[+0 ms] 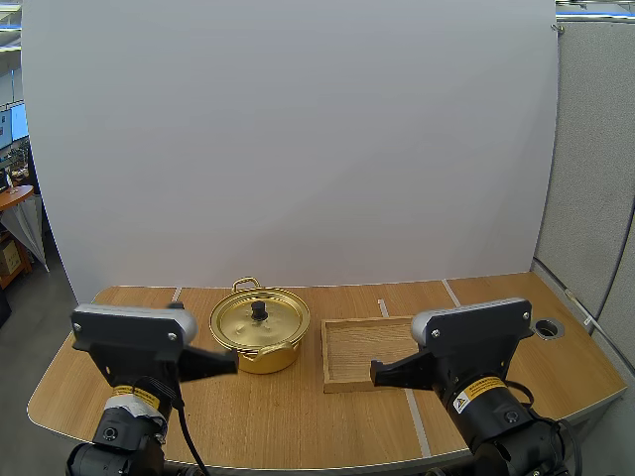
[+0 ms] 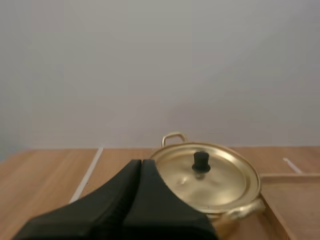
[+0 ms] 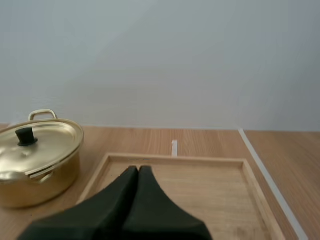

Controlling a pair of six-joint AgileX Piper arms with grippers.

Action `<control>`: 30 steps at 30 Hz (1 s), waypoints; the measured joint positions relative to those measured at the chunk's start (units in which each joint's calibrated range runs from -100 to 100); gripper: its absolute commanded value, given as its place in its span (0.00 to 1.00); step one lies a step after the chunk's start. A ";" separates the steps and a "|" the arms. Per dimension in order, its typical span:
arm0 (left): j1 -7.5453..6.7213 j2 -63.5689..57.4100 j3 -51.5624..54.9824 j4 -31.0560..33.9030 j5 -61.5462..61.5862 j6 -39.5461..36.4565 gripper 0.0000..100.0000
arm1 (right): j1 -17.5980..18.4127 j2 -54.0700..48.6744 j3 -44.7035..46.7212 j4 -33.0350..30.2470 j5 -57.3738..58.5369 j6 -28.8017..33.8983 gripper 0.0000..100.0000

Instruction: Open the pot, put the pineapple inside, and close it

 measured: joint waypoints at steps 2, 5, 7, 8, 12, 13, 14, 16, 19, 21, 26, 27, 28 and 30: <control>0.00 0.00 0.17 0.00 13.46 0.00 0.00 | 0.00 0.00 0.00 0.00 6.18 0.00 0.00; 0.00 0.00 0.17 0.30 16.98 -0.23 0.00 | 0.00 0.00 0.00 0.00 11.51 0.00 0.00; 0.00 0.00 0.17 0.33 17.71 -1.14 0.00 | 0.00 0.00 0.00 0.00 11.90 0.00 0.00; 0.00 0.00 0.17 0.42 17.89 -1.59 0.00 | 0.00 0.00 0.00 0.00 11.90 0.00 0.00; 0.00 0.00 0.17 0.42 18.25 -2.53 0.00 | 0.00 0.00 0.00 0.00 12.08 0.00 0.00; 0.00 0.00 0.17 0.42 18.25 -2.53 0.00 | 0.00 0.00 0.00 0.00 12.26 0.00 0.00; 0.00 0.00 0.17 0.42 18.25 -2.53 0.00 | 0.00 0.00 0.00 0.00 12.26 0.00 0.00; 0.00 0.00 0.17 0.42 18.25 -2.53 0.00 | 0.00 0.00 0.00 0.00 12.44 0.00 0.00; 0.00 0.00 0.17 0.42 18.25 -2.53 0.00 | 0.00 0.00 0.00 0.00 12.44 0.00 0.00; 0.00 0.00 0.17 0.42 18.25 -2.53 0.00 | 0.00 0.00 0.00 0.00 12.44 0.00 0.00; 0.00 0.00 0.17 0.42 18.25 -2.53 0.00 | 0.00 0.00 0.00 0.00 12.44 0.00 0.00; 0.00 0.00 0.17 0.42 18.25 -2.53 0.00 | 0.00 0.00 0.00 0.00 12.44 0.00 0.00; 0.00 0.00 0.17 0.42 18.25 -2.53 0.00 | 0.00 0.00 0.00 0.00 12.44 0.00 0.00; 0.00 0.00 0.17 0.42 18.25 -2.53 0.00 | 0.00 0.00 0.00 0.00 12.44 0.00 0.00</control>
